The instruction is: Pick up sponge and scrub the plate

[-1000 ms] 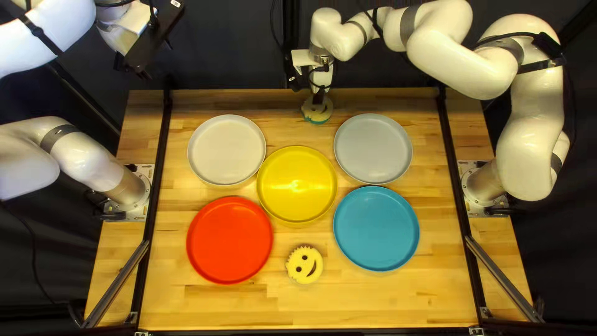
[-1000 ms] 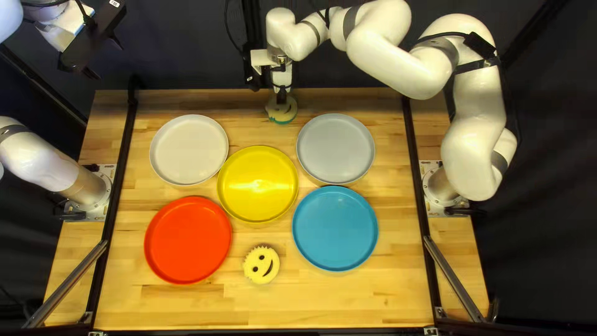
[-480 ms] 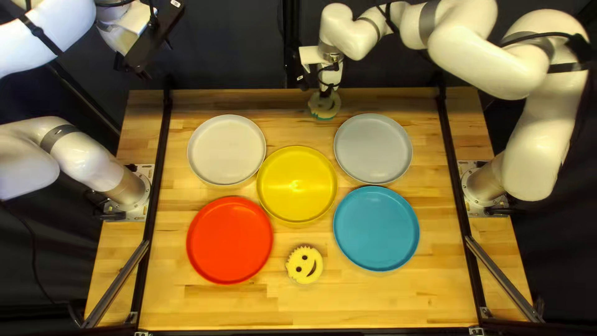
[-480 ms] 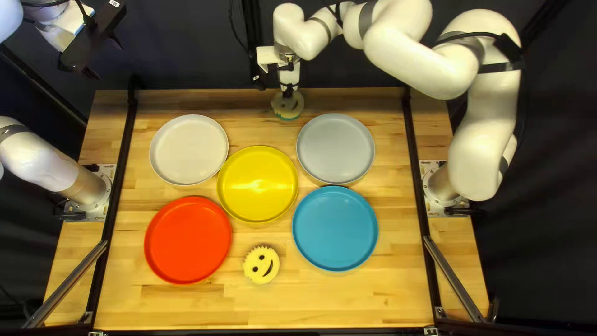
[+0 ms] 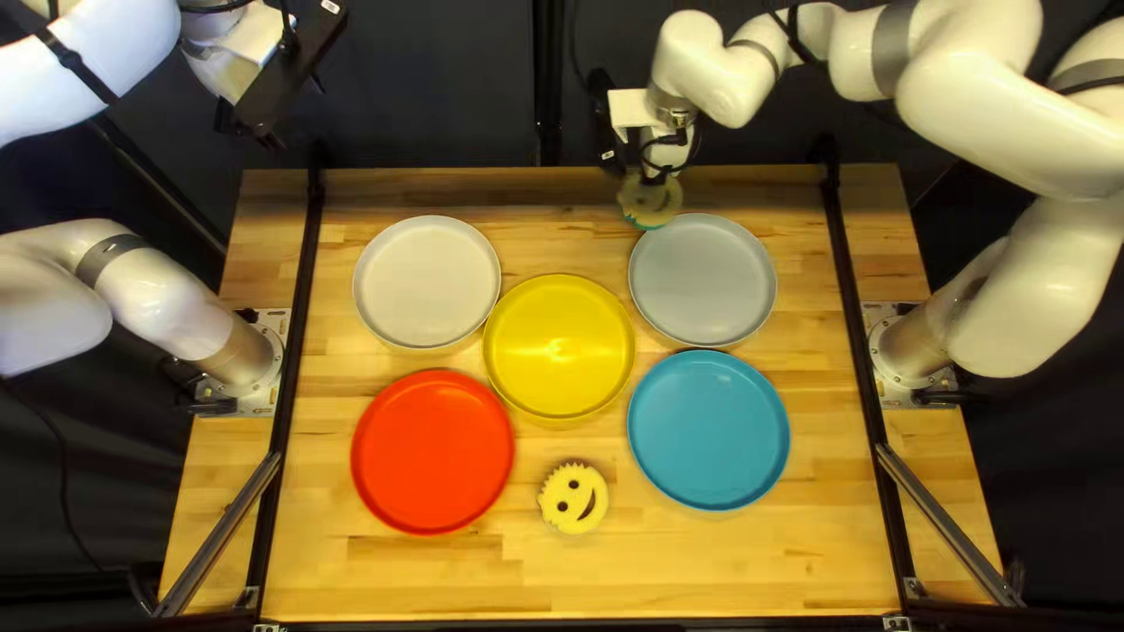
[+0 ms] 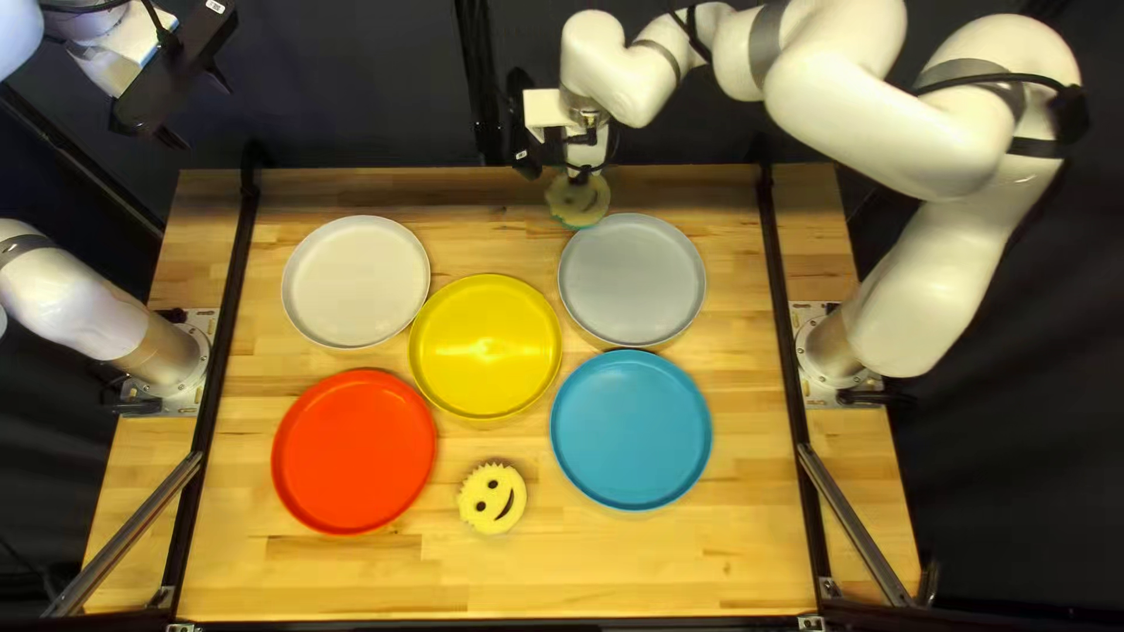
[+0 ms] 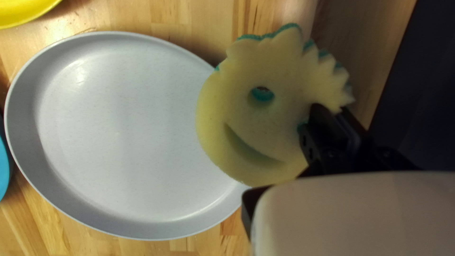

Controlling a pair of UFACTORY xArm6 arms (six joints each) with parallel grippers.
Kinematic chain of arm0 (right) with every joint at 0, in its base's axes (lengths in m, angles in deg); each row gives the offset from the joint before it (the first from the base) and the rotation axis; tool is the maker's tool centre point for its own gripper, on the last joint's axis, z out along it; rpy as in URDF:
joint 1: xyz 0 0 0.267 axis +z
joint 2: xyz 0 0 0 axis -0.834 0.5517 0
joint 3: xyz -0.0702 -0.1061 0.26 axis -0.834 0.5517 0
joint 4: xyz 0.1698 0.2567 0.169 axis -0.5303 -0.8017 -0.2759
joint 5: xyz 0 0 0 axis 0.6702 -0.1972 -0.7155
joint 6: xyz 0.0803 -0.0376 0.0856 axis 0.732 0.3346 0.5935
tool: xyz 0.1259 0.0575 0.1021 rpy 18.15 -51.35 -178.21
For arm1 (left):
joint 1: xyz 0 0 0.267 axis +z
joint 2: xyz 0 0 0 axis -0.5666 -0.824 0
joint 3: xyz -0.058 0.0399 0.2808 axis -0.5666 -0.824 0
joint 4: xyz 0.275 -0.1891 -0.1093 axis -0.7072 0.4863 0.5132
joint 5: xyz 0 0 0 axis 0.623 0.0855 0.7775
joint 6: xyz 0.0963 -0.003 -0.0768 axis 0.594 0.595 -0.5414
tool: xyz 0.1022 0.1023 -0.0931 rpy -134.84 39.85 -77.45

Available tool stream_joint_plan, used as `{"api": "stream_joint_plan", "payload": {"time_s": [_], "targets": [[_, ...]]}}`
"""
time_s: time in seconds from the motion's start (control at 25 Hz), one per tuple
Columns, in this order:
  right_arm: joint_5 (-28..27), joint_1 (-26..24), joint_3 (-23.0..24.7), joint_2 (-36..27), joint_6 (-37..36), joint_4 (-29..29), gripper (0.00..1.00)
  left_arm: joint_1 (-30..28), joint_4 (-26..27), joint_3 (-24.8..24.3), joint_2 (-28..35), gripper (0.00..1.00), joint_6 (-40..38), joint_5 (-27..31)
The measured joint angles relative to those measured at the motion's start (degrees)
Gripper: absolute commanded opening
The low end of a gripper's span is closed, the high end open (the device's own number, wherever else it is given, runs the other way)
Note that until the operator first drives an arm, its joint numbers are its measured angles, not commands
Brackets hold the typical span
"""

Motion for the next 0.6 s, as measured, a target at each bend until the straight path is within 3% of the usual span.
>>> {"api": "stream_joint_plan", "payload": {"time_s": [0.12, 0.6], "targets": [[2.07, 0.80, 1.78, -1.94, 2.67, 0.93, 0.00, 0.00, 0.00, 0.00, 0.00, 1.00, 0.00, 0.00], [2.00, 0.69, -0.03, -0.87, 2.54, 0.08, 0.00, 0.00, 0.00, 0.00, 0.00, 1.00, 0.00, 0.00]]}}
